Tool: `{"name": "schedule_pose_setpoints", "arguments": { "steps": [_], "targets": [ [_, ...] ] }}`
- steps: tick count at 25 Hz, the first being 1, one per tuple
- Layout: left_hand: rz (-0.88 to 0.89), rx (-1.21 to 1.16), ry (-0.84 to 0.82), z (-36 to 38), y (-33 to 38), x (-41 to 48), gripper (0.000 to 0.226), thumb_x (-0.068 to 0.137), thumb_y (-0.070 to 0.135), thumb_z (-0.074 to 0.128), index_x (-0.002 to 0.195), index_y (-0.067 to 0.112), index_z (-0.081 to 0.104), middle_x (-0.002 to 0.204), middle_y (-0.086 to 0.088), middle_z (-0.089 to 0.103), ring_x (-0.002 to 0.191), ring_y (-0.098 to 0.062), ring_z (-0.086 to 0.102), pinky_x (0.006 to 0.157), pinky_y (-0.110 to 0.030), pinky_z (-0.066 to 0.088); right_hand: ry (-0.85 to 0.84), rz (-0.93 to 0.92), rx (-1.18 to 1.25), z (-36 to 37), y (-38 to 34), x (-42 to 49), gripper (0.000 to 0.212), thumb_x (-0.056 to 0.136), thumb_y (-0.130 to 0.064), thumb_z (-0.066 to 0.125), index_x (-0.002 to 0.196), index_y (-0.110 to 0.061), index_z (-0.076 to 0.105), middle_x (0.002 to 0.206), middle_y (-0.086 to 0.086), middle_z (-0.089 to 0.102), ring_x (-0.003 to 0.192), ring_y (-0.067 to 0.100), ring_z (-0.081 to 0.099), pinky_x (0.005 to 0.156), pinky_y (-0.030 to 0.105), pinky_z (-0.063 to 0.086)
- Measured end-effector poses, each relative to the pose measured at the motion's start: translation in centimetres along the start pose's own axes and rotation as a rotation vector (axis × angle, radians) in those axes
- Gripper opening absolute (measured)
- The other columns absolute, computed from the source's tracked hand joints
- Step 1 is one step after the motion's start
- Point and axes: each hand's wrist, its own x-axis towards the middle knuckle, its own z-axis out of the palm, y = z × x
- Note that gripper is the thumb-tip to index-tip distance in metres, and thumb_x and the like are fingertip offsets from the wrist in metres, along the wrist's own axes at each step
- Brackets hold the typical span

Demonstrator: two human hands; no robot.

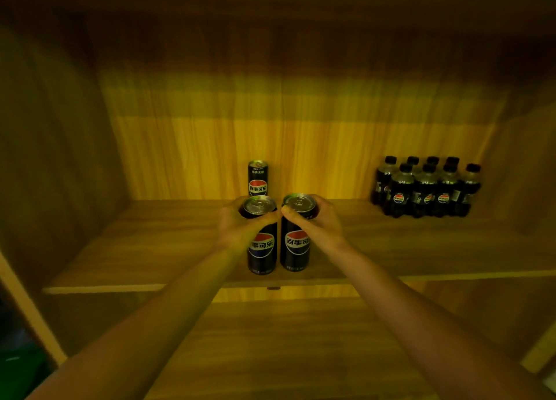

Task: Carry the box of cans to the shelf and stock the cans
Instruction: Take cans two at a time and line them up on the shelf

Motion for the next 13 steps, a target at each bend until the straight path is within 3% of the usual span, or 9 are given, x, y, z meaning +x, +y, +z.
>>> {"name": "schedule_pose_setpoints", "arguments": {
  "steps": [7, 13],
  "targets": [
    [-0.033, 0.052, 0.071, 1.7, -1.8, 5.0, 0.047, 0.065, 0.019, 0.080, 0.107, 0.016, 0.059, 0.092, 0.004, 0.061, 0.077, -0.006, 0.056, 0.064, -0.020, 0.044, 0.043, 0.068, 0.025, 0.2, 3.5, 5.1, 0.036, 0.071, -0.030, 0.074, 0.100, -0.015, 0.058, 0.090, -0.004, 0.061, 0.082, 0.009, 0.058, 0.065, 0.015, 0.044],
    [-0.069, 0.066, 0.069, 1.7, -3.2, 6.8, 0.050, 0.066, 0.020, 0.079, 0.112, 0.011, 0.059, 0.095, 0.001, 0.060, 0.091, -0.016, 0.057, 0.080, -0.032, 0.046, 0.046, 0.042, 0.015, 1.4, 5.2, 6.1, 0.045, 0.071, -0.032, 0.073, 0.107, -0.008, 0.060, 0.100, 0.003, 0.066, 0.091, 0.015, 0.063, 0.068, 0.016, 0.047]
  ]
}}
